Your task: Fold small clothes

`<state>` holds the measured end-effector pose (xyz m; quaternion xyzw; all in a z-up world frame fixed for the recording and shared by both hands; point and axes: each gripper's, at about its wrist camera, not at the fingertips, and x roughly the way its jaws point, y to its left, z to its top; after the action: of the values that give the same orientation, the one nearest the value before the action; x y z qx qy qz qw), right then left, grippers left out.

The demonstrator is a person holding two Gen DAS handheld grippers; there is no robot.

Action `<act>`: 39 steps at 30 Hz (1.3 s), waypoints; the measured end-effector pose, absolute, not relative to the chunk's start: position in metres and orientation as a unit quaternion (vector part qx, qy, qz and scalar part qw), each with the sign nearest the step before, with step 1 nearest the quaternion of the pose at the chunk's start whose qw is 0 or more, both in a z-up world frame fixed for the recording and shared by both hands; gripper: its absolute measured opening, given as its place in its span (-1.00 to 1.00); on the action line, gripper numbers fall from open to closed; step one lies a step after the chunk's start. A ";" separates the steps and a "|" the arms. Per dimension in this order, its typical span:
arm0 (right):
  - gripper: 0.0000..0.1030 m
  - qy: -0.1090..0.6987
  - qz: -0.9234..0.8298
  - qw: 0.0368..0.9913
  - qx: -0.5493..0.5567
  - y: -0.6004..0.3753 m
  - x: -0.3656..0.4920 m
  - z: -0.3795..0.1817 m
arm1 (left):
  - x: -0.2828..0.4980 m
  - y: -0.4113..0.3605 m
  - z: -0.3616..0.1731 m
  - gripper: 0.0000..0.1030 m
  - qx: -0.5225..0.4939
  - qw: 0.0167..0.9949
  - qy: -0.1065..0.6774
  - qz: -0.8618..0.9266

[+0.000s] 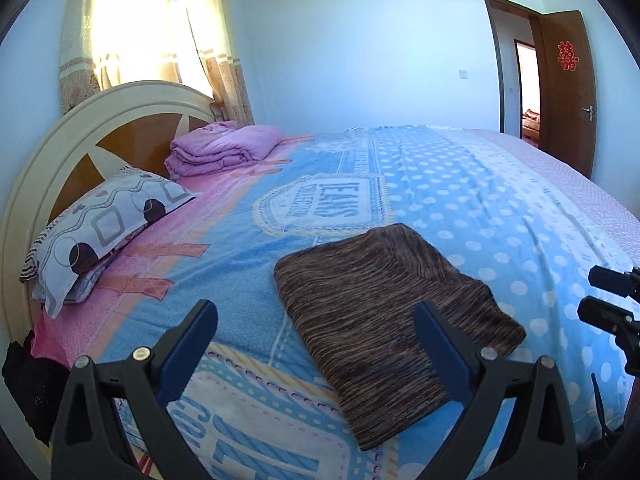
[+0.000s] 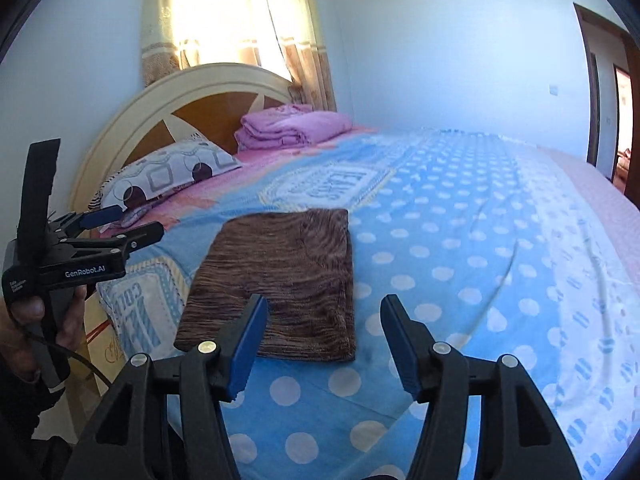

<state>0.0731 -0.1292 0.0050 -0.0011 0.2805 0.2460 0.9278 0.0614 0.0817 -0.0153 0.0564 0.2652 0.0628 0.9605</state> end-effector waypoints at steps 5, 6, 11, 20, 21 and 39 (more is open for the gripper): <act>0.16 0.267 0.250 0.931 -0.006 -0.127 0.066 0.012 | 0.059 0.077 -0.014 0.96 0.059 0.961 0.262 0.059; 0.16 0.265 0.250 0.931 -0.008 -0.126 0.065 0.013 | 0.059 0.077 -0.014 0.96 0.059 0.961 0.262 0.059; 0.17 0.262 0.251 0.932 -0.008 -0.125 0.063 0.015 | 0.057 0.076 -0.013 0.96 0.058 0.962 0.262 0.060; 0.17 0.265 0.250 0.931 -0.008 -0.125 0.063 0.014 | 0.057 0.076 -0.013 0.96 0.058 0.961 0.263 0.058; 0.17 0.264 0.250 0.931 -0.009 -0.125 0.063 0.014 | 0.057 0.076 -0.013 0.96 0.059 0.961 0.263 0.058; 0.17 0.262 0.251 0.932 -0.005 -0.123 0.061 0.016 | 0.054 0.075 -0.016 0.96 0.062 0.960 0.268 0.056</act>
<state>0.0613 -0.1227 0.0159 -0.0049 0.2621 0.2509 0.9318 0.0544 0.0746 -0.0157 0.0619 0.2676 0.0564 0.9599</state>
